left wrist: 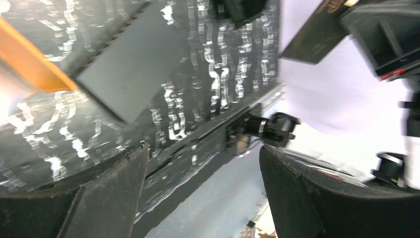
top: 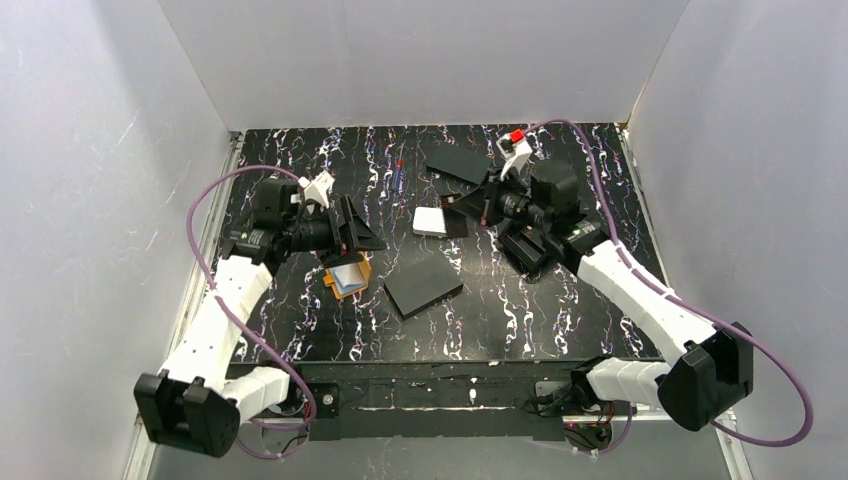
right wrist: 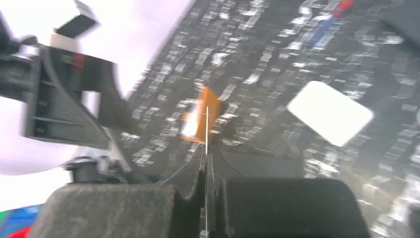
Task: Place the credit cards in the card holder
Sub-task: Pick up the credit card from the storage box.
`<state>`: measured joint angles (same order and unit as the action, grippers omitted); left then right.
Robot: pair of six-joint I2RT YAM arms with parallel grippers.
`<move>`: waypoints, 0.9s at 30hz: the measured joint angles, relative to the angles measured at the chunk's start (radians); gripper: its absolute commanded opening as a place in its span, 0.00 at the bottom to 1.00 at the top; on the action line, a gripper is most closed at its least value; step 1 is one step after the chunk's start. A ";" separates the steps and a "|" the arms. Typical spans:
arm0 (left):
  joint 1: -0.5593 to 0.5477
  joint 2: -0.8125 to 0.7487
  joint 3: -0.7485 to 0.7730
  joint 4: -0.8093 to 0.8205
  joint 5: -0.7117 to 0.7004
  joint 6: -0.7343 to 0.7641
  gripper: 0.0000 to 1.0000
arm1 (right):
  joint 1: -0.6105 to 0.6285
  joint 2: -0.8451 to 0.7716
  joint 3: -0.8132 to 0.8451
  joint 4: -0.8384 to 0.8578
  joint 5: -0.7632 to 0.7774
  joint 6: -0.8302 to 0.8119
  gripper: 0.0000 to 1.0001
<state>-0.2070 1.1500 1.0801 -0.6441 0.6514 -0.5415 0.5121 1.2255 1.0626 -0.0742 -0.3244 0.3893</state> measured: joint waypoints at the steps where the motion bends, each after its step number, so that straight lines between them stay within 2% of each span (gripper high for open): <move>1: -0.001 -0.035 -0.034 0.039 0.039 -0.040 0.84 | 0.033 -0.008 -0.021 0.057 -0.012 0.070 0.01; 6: -0.018 -0.198 -0.164 0.256 0.161 -0.236 0.89 | 0.170 0.003 -0.071 0.287 -0.025 0.350 0.01; 12: -0.071 -0.306 -0.223 0.481 0.219 -0.406 0.91 | 0.294 0.005 -0.107 0.499 -0.014 0.537 0.01; 15: -0.109 -0.313 -0.246 0.546 0.227 -0.459 0.86 | 0.336 0.010 -0.109 0.568 -0.002 0.579 0.01; 21: -0.140 -0.309 -0.254 0.599 0.225 -0.510 0.63 | 0.385 0.012 -0.112 0.632 0.023 0.611 0.01; 24: -0.142 -0.310 -0.254 0.607 0.222 -0.514 0.57 | 0.385 0.012 -0.112 0.623 0.022 0.610 0.01; 27: -0.142 -0.311 -0.241 0.569 0.215 -0.484 0.57 | 0.385 0.010 -0.112 0.592 0.023 0.599 0.01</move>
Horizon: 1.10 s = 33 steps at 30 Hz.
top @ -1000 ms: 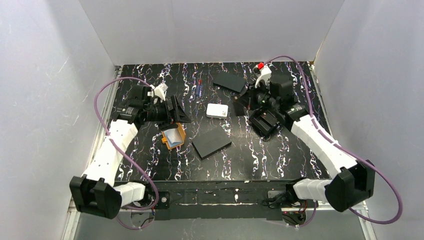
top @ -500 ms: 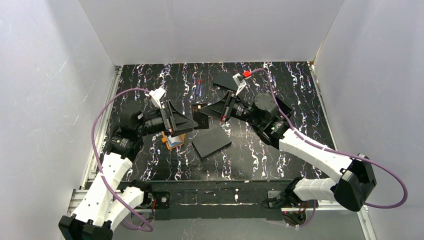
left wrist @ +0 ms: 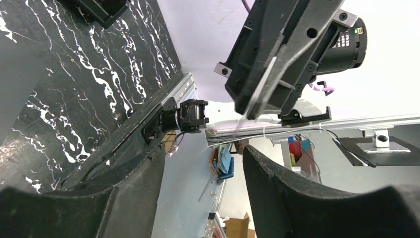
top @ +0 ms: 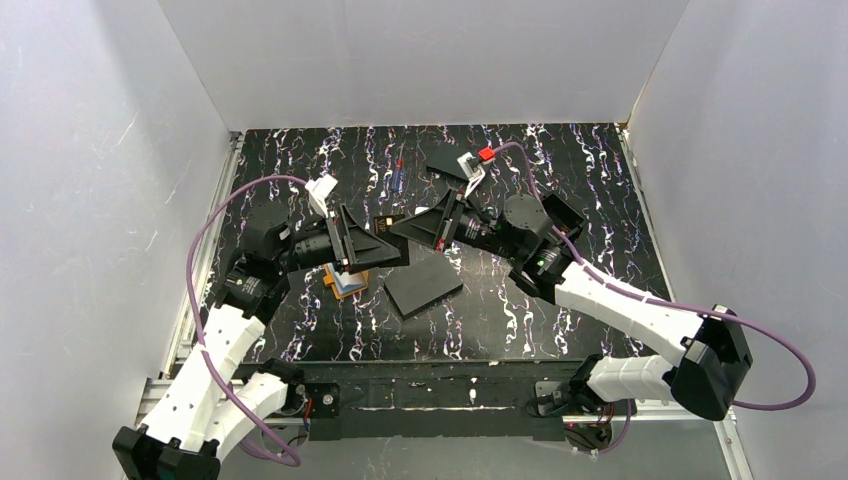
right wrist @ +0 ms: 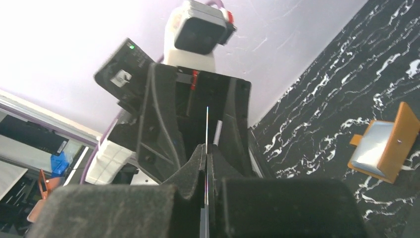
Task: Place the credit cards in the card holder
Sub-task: Pick up the credit card from the storage box.
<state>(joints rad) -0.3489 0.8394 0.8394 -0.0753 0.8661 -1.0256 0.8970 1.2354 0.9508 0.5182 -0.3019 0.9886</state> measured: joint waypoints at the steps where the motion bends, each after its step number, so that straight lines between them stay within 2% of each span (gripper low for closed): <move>1: 0.000 0.000 0.014 -0.029 -0.005 0.016 0.56 | 0.000 -0.002 0.000 -0.016 0.000 -0.006 0.01; 5: 0.000 -0.003 0.076 -0.095 -0.014 0.069 0.47 | 0.000 -0.032 0.000 -0.100 -0.021 -0.042 0.02; 9: 0.000 -0.010 0.084 -0.061 0.007 0.053 0.32 | 0.000 -0.057 0.004 -0.131 -0.065 -0.053 0.01; 11: 0.000 -0.006 0.080 -0.013 0.028 0.026 0.20 | 0.000 -0.058 0.007 -0.130 -0.086 -0.051 0.01; 13: 0.000 -0.005 0.074 0.023 0.043 0.010 0.02 | 0.000 -0.058 0.009 -0.127 -0.098 -0.046 0.04; 14: 0.000 -0.005 0.072 0.028 0.046 0.004 0.00 | 0.000 -0.058 0.011 -0.124 -0.102 -0.042 0.16; 15: 0.001 -0.002 0.071 0.031 0.048 0.004 0.00 | 0.000 -0.058 0.015 -0.120 -0.106 -0.038 0.34; 17: 0.001 -0.003 0.073 0.041 0.053 0.003 0.00 | 0.000 -0.058 0.020 -0.124 -0.102 -0.032 0.60; 20: 0.000 -0.021 0.079 0.007 0.033 0.026 0.00 | 0.000 -0.058 0.017 -0.124 -0.097 -0.016 0.82; 22: 0.000 -0.044 0.079 -0.012 0.009 0.035 0.00 | 0.000 -0.067 -0.011 -0.058 -0.100 0.005 0.97; 26: 0.000 -0.115 0.079 0.032 -0.033 0.016 0.00 | 0.002 -0.103 -0.127 0.123 -0.105 0.076 0.98; 31: 0.000 -0.180 0.079 0.097 -0.081 -0.008 0.00 | 0.032 -0.088 -0.143 0.193 -0.101 0.136 0.98; 33: 0.000 -0.182 0.079 0.105 -0.097 -0.008 0.00 | 0.056 -0.078 -0.143 0.218 -0.092 0.147 0.90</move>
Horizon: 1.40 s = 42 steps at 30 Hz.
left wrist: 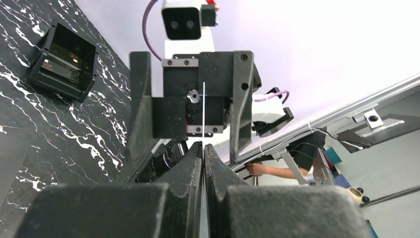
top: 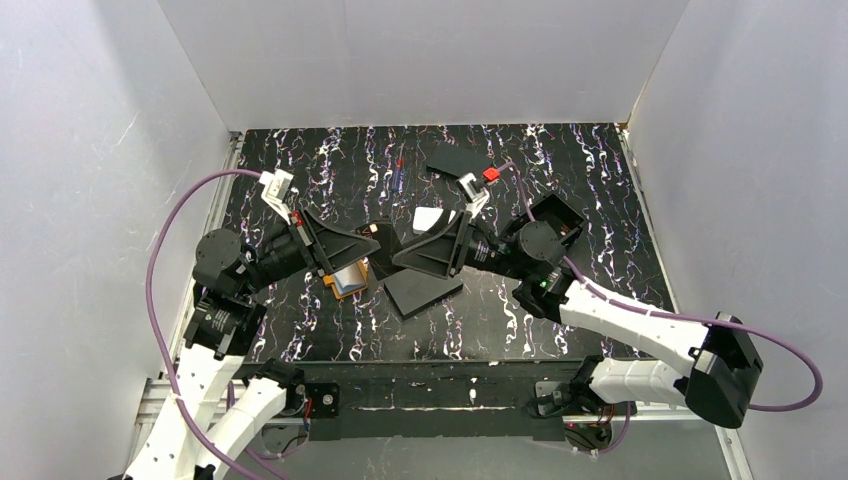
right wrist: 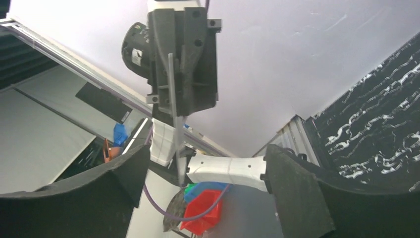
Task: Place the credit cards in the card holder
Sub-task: Pick up the credit card from the storage box, then insert the credit card into the card holder.
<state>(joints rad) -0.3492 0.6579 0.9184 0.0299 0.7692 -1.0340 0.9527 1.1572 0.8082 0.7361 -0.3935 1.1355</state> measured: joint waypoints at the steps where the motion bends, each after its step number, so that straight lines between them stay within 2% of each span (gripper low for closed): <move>1: 0.000 0.002 0.000 0.000 -0.005 0.000 0.00 | 0.009 0.002 0.000 0.007 0.008 0.003 0.84; 3: 0.000 0.011 0.000 0.000 -0.018 -0.002 0.00 | 0.024 0.001 -0.003 0.030 0.033 0.000 0.67; 7: 0.000 0.023 0.000 0.000 -0.042 -0.005 0.00 | 0.027 -0.015 -0.003 0.034 0.074 -0.030 0.48; 9: 0.000 0.025 0.000 0.000 -0.055 -0.007 0.00 | 0.027 -0.019 -0.002 0.030 0.082 -0.041 0.44; 12: 0.000 0.026 0.000 0.000 -0.061 -0.008 0.00 | 0.029 -0.017 0.002 0.023 0.084 -0.045 0.30; 16: 0.000 0.027 0.000 0.000 -0.064 -0.010 0.00 | 0.031 0.002 0.019 0.022 0.084 -0.053 0.01; 17: 0.000 0.028 0.000 -0.001 -0.065 -0.010 0.00 | 0.031 0.005 0.021 0.022 0.084 -0.060 0.01; 18: 0.000 0.029 0.000 -0.005 -0.068 -0.006 0.08 | 0.031 0.005 0.021 0.022 0.085 -0.063 0.01; 20: 0.000 0.036 0.014 -0.048 -0.079 0.008 0.37 | 0.031 0.003 0.022 -0.004 0.096 -0.077 0.01; 22: 0.000 0.053 0.053 -0.150 -0.108 0.047 0.55 | 0.031 -0.006 0.027 -0.066 0.126 -0.118 0.01; 25: 0.000 0.111 0.167 -0.391 -0.196 0.133 0.67 | 0.036 -0.034 0.047 -0.251 0.206 -0.220 0.01; 29: 0.005 0.220 0.307 -0.703 -0.351 0.278 0.74 | 0.036 -0.047 0.096 -0.502 0.306 -0.383 0.01; 30: 0.015 0.246 0.321 -0.766 -0.391 0.312 0.75 | 0.035 -0.047 0.098 -0.518 0.313 -0.393 0.01; 33: 0.117 0.306 0.311 -0.893 -0.451 0.400 0.75 | 0.037 -0.026 0.111 -0.607 0.333 -0.463 0.01; 37: 0.375 0.347 0.216 -0.936 -0.456 0.460 0.61 | 0.066 0.064 0.114 -0.681 0.364 -0.532 0.01; 39: 0.460 0.368 0.165 -0.926 -0.455 0.467 0.57 | 0.106 0.126 0.126 -0.715 0.394 -0.563 0.01; 42: 0.523 0.432 0.095 -0.888 -0.444 0.463 0.53 | 0.183 0.229 0.180 -0.779 0.447 -0.606 0.01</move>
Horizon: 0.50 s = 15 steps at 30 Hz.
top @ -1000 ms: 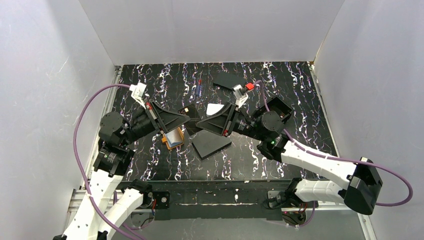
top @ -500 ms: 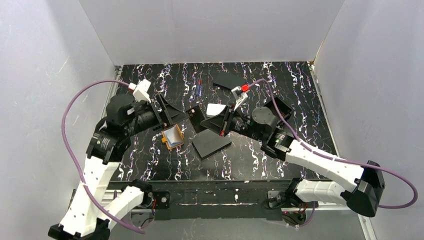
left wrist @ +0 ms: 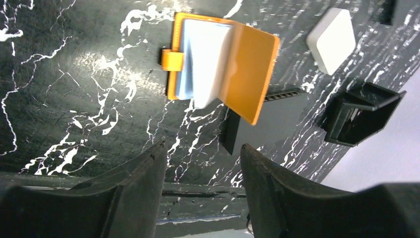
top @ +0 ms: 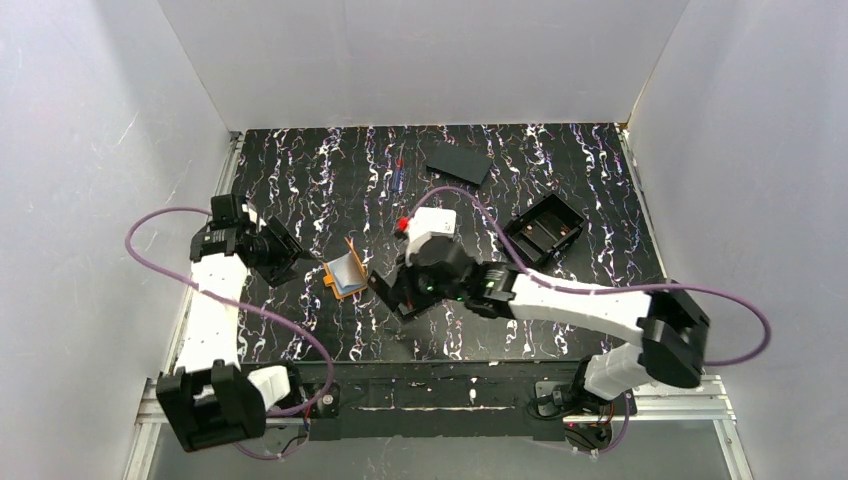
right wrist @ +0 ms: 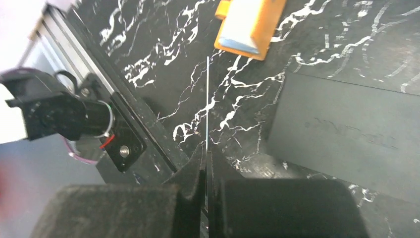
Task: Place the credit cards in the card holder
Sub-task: Insert the credit card into the card holder.
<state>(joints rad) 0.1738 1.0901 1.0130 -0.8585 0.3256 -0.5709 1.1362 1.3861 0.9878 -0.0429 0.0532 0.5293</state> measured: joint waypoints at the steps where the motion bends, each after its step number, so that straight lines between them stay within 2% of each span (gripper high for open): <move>1: 0.015 0.031 -0.019 0.017 0.008 -0.005 0.53 | 0.026 0.035 0.026 -0.018 0.019 -0.014 0.01; 8: 0.052 0.226 -0.070 0.128 0.039 -0.022 0.52 | 0.190 0.275 0.256 -0.116 0.185 -0.112 0.01; 15: 0.064 0.365 -0.070 0.182 0.068 0.005 0.48 | 0.235 0.466 0.404 -0.179 0.312 -0.163 0.01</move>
<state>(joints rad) 0.2382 1.4555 0.9432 -0.6769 0.3935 -0.5659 1.3716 1.8519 1.3914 -0.2214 0.3656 0.3660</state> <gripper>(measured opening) 0.485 0.031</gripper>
